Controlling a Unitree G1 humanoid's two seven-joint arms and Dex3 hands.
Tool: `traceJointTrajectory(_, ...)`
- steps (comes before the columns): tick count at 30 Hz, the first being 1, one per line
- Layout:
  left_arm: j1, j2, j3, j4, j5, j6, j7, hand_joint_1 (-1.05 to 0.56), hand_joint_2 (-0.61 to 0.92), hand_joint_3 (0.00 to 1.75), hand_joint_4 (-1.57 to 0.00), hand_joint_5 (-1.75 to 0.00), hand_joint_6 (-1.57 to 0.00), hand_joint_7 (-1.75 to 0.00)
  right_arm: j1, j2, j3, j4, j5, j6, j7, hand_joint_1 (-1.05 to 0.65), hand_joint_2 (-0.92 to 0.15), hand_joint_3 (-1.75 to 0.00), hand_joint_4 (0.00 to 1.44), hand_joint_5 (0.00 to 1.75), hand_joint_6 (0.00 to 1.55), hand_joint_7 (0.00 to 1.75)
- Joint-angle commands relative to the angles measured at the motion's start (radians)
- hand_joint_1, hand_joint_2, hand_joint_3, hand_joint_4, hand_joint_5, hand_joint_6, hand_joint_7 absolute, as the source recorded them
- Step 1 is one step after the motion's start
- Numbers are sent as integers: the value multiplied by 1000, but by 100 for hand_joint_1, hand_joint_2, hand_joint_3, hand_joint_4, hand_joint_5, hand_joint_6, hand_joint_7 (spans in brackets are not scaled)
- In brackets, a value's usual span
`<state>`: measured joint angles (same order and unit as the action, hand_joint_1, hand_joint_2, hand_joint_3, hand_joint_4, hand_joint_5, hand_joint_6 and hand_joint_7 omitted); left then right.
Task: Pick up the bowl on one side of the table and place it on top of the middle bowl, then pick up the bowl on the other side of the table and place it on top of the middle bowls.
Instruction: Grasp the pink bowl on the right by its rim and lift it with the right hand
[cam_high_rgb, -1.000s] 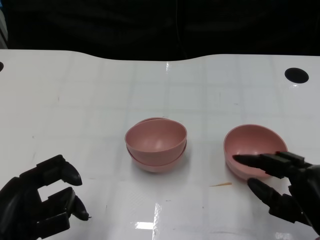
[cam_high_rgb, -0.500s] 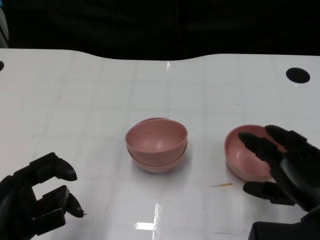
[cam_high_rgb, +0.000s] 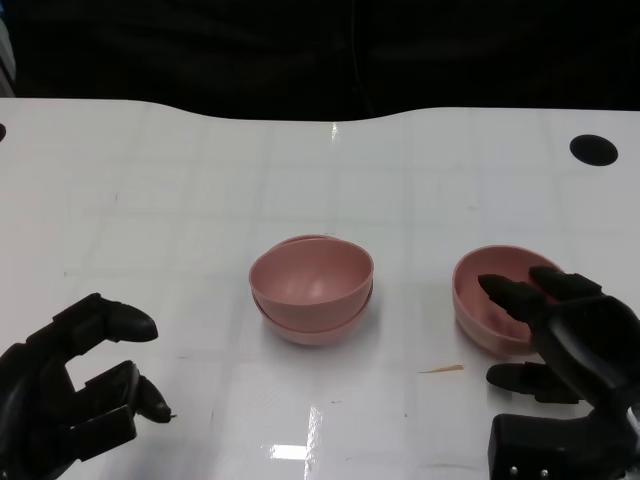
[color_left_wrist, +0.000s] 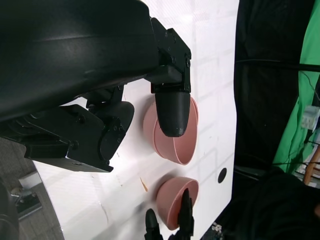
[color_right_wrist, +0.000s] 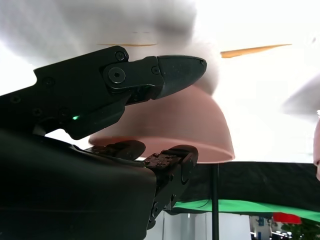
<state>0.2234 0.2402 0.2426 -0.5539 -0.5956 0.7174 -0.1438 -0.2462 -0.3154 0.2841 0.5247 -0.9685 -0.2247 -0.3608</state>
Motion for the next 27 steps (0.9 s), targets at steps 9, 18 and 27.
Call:
traceJointTrajectory(9,-6,-18,2,-29,2,33,40,29,92,140,-54,-175,-24,-175,-143,3,94,292,73,-75,-158,-60,-92,-22,50,7,51,5)
traceJointTrajectory(18,-15,-28,-7,-33,11,43,60,29,92,139,-56,-175,-25,-175,-233,1,122,467,146,-296,-354,-18,-92,-36,85,164,84,129)
traceJointTrajectory(27,-29,-37,-10,-23,13,52,72,28,92,138,-55,-175,-25,-175,-260,-114,115,226,215,-345,-60,-24,-90,-37,82,175,58,175)
